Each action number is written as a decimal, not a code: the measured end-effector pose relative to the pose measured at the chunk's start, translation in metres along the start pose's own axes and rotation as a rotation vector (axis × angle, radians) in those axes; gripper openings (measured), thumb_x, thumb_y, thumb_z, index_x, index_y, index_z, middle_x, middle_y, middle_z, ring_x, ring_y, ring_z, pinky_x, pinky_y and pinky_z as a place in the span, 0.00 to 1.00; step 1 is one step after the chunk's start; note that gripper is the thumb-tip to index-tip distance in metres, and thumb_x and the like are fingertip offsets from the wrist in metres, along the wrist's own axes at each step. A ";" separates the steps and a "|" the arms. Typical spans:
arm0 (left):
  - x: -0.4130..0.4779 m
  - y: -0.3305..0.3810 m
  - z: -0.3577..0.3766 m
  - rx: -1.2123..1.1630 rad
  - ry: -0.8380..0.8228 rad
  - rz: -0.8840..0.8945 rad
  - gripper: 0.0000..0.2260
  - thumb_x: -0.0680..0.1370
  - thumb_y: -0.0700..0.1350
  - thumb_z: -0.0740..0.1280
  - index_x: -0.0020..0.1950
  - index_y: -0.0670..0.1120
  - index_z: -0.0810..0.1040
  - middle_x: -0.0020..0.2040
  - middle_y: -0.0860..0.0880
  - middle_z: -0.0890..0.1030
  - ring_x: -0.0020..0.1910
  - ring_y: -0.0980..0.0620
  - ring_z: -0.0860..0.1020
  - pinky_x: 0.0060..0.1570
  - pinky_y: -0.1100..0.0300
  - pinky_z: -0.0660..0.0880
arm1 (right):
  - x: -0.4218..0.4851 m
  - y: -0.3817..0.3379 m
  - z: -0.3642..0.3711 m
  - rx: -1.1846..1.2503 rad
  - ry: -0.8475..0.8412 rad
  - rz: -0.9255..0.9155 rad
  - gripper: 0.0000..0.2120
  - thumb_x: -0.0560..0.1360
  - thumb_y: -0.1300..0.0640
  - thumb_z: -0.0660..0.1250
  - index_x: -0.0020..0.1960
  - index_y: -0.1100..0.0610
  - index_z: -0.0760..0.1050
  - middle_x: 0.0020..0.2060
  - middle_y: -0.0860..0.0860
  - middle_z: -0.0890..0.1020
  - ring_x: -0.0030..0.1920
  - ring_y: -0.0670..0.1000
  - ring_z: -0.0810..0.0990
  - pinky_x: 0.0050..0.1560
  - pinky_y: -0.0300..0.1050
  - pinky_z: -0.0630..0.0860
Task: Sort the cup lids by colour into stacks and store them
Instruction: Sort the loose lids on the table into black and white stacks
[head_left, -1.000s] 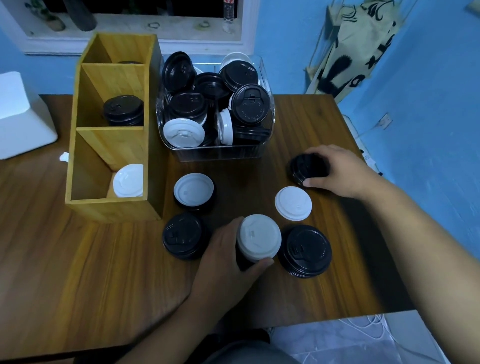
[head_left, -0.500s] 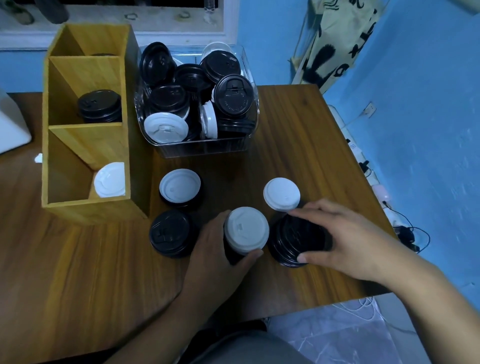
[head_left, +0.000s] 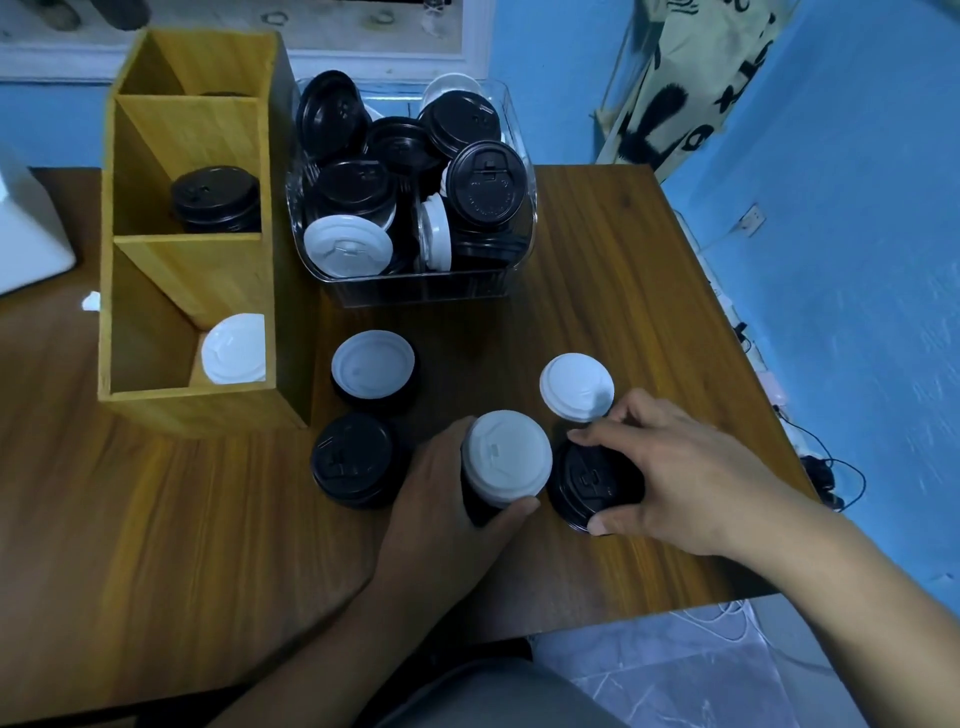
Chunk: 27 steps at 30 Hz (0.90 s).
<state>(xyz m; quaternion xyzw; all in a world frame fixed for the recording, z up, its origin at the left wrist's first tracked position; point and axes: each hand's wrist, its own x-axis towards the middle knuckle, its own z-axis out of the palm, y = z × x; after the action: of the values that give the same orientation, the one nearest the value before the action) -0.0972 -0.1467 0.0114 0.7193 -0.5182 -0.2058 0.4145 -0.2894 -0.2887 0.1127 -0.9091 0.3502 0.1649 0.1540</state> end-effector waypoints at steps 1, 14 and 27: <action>0.000 0.000 0.000 0.004 -0.002 -0.001 0.37 0.71 0.65 0.71 0.75 0.52 0.66 0.68 0.61 0.71 0.67 0.63 0.69 0.66 0.76 0.60 | 0.002 0.002 -0.001 -0.020 -0.024 -0.016 0.40 0.66 0.29 0.71 0.74 0.33 0.59 0.60 0.38 0.63 0.65 0.43 0.65 0.64 0.47 0.70; 0.001 -0.001 0.000 -0.011 -0.032 -0.034 0.37 0.71 0.63 0.75 0.75 0.50 0.68 0.69 0.58 0.73 0.69 0.58 0.70 0.67 0.66 0.67 | 0.092 0.048 -0.019 0.150 -0.160 -0.101 0.41 0.75 0.70 0.69 0.76 0.35 0.63 0.80 0.41 0.58 0.79 0.47 0.52 0.78 0.47 0.52; -0.001 -0.002 0.001 0.003 -0.026 -0.080 0.41 0.69 0.64 0.75 0.77 0.52 0.64 0.71 0.61 0.69 0.70 0.65 0.65 0.67 0.76 0.60 | 0.088 0.044 -0.014 0.059 0.057 0.035 0.37 0.69 0.40 0.77 0.74 0.42 0.66 0.63 0.45 0.73 0.64 0.52 0.74 0.62 0.53 0.76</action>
<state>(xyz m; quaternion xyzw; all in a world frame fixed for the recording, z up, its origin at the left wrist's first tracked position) -0.0975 -0.1463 0.0094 0.7373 -0.4948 -0.2305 0.3981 -0.2555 -0.3766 0.0819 -0.9024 0.3748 0.1311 0.1677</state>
